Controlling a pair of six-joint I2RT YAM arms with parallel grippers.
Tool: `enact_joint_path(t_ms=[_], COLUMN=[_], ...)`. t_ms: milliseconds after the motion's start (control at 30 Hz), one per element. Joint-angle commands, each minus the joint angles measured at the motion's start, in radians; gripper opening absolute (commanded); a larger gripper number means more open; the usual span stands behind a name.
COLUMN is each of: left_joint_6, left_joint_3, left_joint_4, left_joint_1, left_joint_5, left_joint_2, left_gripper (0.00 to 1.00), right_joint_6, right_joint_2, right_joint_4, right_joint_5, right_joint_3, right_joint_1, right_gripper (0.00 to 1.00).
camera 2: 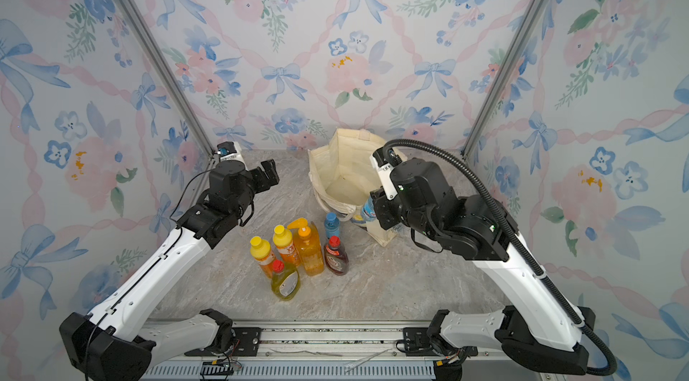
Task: Pack dish soap into the shopping bag
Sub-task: Place the bottle of dish soap in the shopping bag.
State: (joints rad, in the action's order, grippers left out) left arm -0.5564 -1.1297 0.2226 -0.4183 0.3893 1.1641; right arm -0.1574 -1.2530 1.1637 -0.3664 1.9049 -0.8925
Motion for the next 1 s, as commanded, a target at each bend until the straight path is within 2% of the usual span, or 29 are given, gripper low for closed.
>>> enact_joint_path(t_ms=[0,200,367,500,733,967], left_joint_6=[0.020,0.035,0.029,0.014,0.035,0.105], left_joint_3=[-0.028,-0.042,-0.050,-0.087,-0.135,-0.228], left_joint_4=[-0.014,-0.023,-0.072,-0.071,-0.066,0.011], left_joint_1=[0.006,0.004,0.004,0.002,-0.023,-0.060], left_joint_5=[-0.035,-0.073,-0.209,-0.299,-0.379,-0.381], left_joint_2=[0.012,0.022,0.058,0.120,0.217,0.338], left_gripper=[0.98,0.98,0.98,0.98,0.98,0.98], right_joint_6=[0.107,0.164,0.170,0.177,0.146,0.068], right_joint_2=[-0.068,-0.241,-0.434,-0.554,-0.678,-0.745], right_joint_4=[-0.095,-0.295,-0.411,-0.554,-0.755,-0.844], right_joint_5=[0.016,0.105,0.128,0.123,0.129,0.181], right_joint_3=[0.089,0.167,0.221,0.203,0.137,0.075], right_joint_1=[0.078,0.215,0.265,0.287,0.320,0.359], right_gripper=[0.00,0.00,0.00,0.00,0.00,0.00])
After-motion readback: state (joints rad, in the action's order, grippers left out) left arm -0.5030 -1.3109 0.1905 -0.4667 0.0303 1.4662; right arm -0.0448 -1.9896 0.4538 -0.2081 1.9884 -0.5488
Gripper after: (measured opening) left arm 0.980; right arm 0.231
